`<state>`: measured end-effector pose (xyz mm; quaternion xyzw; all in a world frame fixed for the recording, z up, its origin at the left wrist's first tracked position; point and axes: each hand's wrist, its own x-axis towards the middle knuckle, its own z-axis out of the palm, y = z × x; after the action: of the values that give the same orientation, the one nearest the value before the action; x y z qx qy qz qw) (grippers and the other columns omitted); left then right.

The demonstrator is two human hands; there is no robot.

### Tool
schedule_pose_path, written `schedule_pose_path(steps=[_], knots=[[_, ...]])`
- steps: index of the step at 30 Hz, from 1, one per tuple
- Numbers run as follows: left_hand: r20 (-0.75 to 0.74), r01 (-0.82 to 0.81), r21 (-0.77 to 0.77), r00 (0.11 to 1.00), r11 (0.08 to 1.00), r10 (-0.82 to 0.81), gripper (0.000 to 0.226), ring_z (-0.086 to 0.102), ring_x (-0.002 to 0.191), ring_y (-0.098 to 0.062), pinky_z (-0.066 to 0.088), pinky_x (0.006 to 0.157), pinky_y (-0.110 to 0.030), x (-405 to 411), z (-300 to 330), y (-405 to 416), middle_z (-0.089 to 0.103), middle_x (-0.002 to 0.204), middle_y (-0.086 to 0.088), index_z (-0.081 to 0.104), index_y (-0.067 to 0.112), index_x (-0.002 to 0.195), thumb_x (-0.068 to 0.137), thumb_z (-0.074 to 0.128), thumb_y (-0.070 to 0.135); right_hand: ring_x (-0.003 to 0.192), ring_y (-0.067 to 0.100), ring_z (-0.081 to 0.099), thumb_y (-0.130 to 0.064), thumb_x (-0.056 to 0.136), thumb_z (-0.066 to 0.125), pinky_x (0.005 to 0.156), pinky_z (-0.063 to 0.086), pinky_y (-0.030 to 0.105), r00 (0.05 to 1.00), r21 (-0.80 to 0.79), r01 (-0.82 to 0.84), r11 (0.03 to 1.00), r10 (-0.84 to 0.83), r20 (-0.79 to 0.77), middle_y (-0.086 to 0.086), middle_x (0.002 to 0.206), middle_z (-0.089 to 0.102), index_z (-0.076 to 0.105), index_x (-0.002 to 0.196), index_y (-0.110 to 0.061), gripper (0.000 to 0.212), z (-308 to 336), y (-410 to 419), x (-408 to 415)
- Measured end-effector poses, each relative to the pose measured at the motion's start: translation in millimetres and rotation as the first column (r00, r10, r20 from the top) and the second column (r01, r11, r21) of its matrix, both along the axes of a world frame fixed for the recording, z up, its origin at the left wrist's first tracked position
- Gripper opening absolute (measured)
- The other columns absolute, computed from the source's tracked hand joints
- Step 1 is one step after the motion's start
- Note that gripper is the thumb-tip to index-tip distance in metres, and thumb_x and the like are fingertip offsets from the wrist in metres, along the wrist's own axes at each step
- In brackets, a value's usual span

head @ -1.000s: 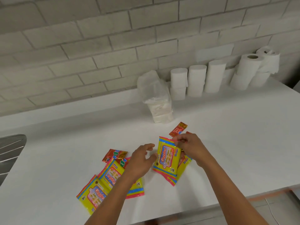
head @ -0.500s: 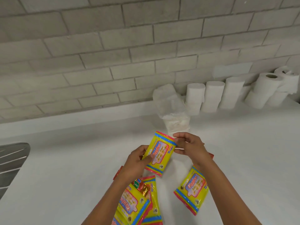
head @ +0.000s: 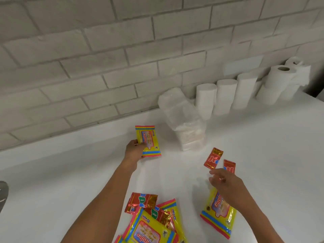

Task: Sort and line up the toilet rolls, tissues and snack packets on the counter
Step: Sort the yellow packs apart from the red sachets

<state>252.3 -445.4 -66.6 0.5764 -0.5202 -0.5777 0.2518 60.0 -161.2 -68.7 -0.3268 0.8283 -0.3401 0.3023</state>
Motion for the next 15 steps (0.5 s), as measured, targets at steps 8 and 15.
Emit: schedule_pose_path(steps=[8,15], knots=[[0.171,0.012,0.034,0.985,0.999,-0.018,0.037,0.071,0.092,-0.029,0.060,0.085,-0.048,-17,-39,-55,0.075,0.104,-0.011,0.070,0.018,0.094,0.059,0.079,0.020,0.123,0.019,0.050,-0.031,0.096,0.057,0.088,0.058,0.036,0.986,0.292,0.045,0.955,0.004,-0.164,-0.006,0.142,0.046,0.048,0.142,-0.037,0.047,-19,22,3],[0.603,0.241,-0.217,0.795,0.946,-0.064,0.063,0.059,0.112,-0.041,0.046,0.094,-0.042,-26,-25,-38,0.061,0.121,-0.017,0.040,0.032,0.143,0.087,0.066,0.042,0.129,0.017,0.036,-0.037,0.092,0.061,0.089,0.051,0.031,0.954,0.379,0.061,0.923,0.058,-0.293,-0.010,0.144,0.039,0.039,0.145,-0.039,0.058,-17,28,9]])
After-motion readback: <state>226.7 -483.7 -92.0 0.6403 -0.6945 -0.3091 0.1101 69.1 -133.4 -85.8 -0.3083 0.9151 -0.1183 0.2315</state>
